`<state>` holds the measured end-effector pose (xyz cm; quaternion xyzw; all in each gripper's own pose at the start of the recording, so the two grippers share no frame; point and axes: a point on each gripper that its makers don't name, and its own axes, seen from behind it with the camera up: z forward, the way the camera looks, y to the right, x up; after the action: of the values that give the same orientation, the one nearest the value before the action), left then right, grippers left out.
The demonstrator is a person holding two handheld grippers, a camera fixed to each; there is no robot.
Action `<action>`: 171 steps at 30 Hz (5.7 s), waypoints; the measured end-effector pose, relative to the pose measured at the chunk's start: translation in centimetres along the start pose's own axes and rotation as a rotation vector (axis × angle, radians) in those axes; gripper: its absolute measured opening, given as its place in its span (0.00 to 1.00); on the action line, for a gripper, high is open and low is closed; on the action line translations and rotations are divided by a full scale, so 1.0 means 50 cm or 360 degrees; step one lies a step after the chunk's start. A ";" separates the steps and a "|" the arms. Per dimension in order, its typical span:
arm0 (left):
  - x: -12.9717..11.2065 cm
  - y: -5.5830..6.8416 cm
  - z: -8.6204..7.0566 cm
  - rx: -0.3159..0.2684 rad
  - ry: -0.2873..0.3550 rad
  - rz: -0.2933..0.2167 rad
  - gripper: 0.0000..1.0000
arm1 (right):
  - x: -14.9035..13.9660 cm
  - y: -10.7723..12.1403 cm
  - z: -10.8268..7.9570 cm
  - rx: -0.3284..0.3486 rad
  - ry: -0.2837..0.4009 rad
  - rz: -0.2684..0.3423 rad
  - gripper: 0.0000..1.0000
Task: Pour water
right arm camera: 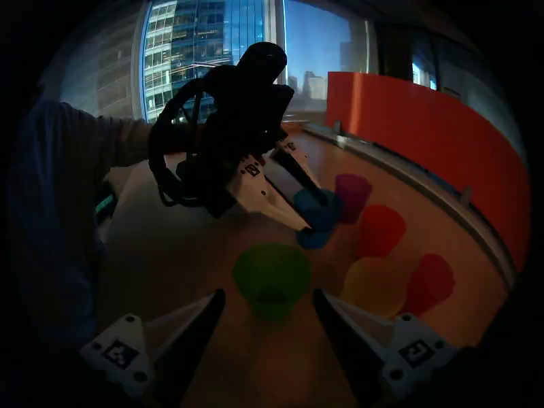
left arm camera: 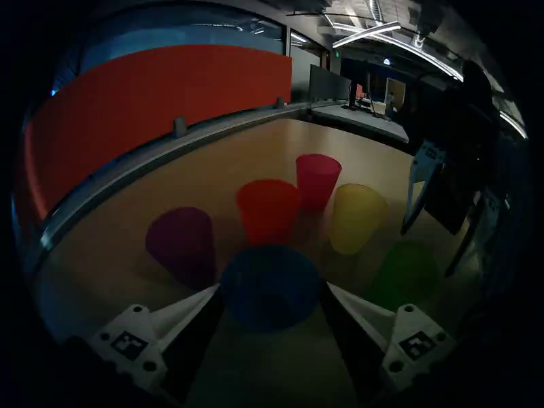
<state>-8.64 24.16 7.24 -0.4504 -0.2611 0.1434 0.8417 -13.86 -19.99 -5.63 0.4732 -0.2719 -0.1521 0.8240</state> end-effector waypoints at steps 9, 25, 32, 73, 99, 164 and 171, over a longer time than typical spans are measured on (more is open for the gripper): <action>-0.003 -0.005 0.002 0.0012 0.0001 0.0011 0.88 | 0.002 0.001 0.007 0.0000 0.0002 0.0002 1.00; -0.004 -0.004 0.000 0.0001 0.0007 0.0012 0.87 | 0.000 0.006 0.037 0.0001 -0.0006 -0.0022 0.99; -0.003 -0.005 0.001 0.0001 0.0006 0.0013 0.87 | 0.004 0.006 0.058 0.0006 -0.0003 -0.0036 1.00; 0.093 -0.014 -0.081 0.0111 0.0243 -0.0030 0.87 | 0.081 0.037 0.016 -0.0146 0.0203 0.0007 0.92; 0.246 0.000 -0.273 0.0238 0.0736 -0.0093 0.87 | 0.218 0.065 -0.102 -0.0286 0.0554 0.0060 0.92; 0.368 0.074 -0.435 0.0419 0.1006 0.0377 0.87 | 0.328 0.070 -0.134 -0.0332 0.0800 -0.0074 0.91; 0.383 0.093 -0.442 0.0492 0.0991 0.0550 0.87 | 0.331 0.058 -0.115 -0.0295 0.0801 -0.0078 0.91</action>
<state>19.65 20.78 -0.82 -0.3775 0.1112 0.1771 0.9021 2.86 -22.94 -0.39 0.4252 -0.0318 -0.0738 0.9015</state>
